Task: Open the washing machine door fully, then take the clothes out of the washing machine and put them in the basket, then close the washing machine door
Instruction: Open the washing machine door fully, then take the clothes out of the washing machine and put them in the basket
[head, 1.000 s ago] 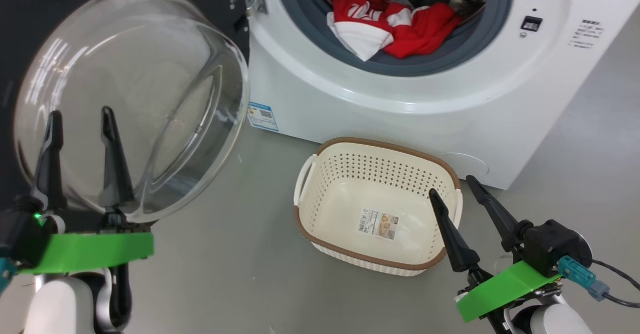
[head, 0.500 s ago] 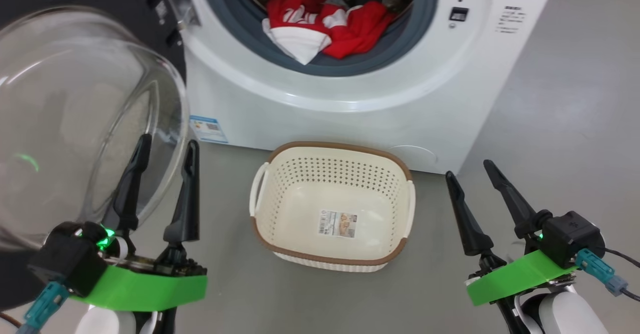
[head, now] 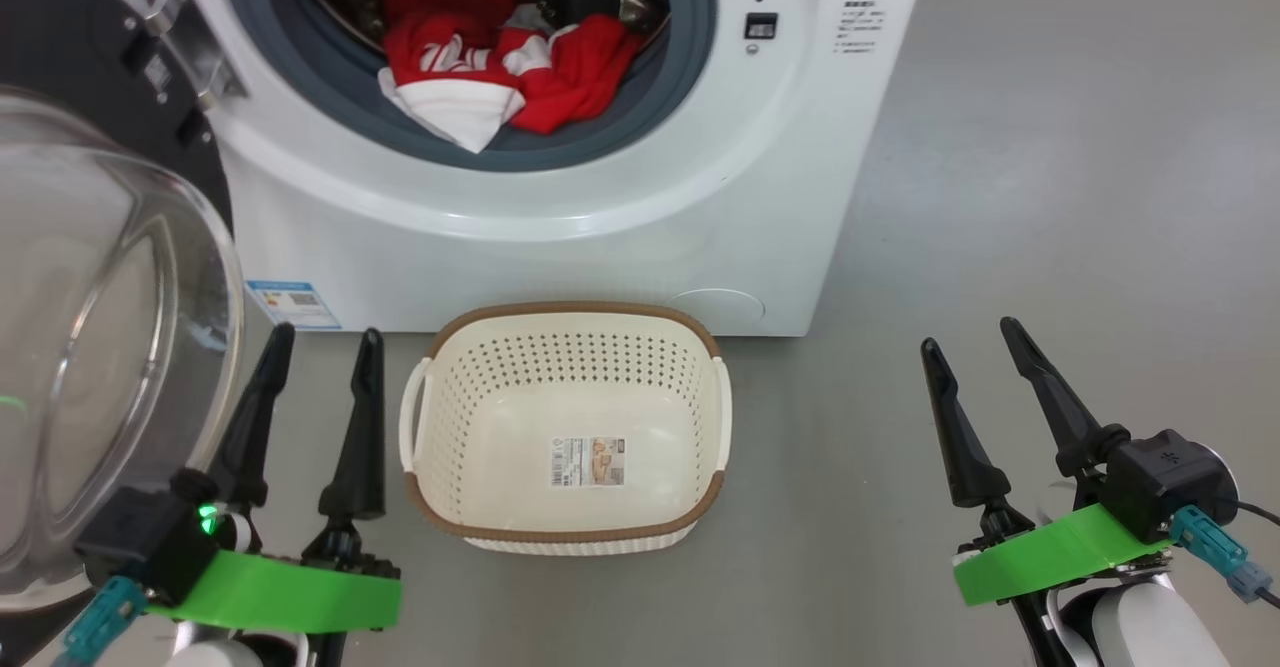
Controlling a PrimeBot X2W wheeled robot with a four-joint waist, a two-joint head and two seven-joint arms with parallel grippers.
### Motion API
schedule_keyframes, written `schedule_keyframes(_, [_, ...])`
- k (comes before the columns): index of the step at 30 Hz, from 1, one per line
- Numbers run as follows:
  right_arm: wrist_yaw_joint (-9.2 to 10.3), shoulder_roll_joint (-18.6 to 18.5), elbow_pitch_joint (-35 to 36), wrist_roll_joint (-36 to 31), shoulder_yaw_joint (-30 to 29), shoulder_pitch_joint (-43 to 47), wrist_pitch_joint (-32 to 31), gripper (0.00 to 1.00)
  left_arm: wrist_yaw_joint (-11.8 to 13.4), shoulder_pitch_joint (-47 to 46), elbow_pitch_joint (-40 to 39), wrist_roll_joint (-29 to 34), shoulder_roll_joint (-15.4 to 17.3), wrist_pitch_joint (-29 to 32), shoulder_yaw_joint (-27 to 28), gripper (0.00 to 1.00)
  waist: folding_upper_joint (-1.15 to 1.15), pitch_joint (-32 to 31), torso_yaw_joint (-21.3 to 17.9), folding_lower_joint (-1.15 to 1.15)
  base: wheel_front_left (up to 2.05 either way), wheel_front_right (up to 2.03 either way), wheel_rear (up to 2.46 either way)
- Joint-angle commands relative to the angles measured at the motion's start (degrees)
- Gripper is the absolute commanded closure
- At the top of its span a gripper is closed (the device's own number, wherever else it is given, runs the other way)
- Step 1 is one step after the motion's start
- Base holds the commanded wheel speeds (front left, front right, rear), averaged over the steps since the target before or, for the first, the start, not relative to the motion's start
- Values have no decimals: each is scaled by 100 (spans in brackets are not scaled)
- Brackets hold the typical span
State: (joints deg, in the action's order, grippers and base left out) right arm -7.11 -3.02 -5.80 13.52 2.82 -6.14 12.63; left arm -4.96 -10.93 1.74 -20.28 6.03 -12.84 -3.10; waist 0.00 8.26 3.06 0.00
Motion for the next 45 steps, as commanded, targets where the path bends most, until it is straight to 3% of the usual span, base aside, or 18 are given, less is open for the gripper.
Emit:
schedule_keyframes(1, [-37,14,127,-79,126,-97,68,0,75,22,-109,-28,140,19,223,0,0,-55,-144,0,0,0,0])
schedule_keyframes(14, [-37,14,221,-143,121,163,177,0,120,408,36,21,165,-27,136,0,0,-295,-275,0,0,0,0])
schedule_keyframes(25, [-37,14,396,-153,-116,693,162,0,314,1049,99,223,345,-61,176,0,0,-822,-362,0,0,0,0])
schedule_keyframes(45, [-37,14,863,26,-432,1161,49,0,632,1579,-234,567,398,-140,64,0,0,-936,-331,0,0,0,0])
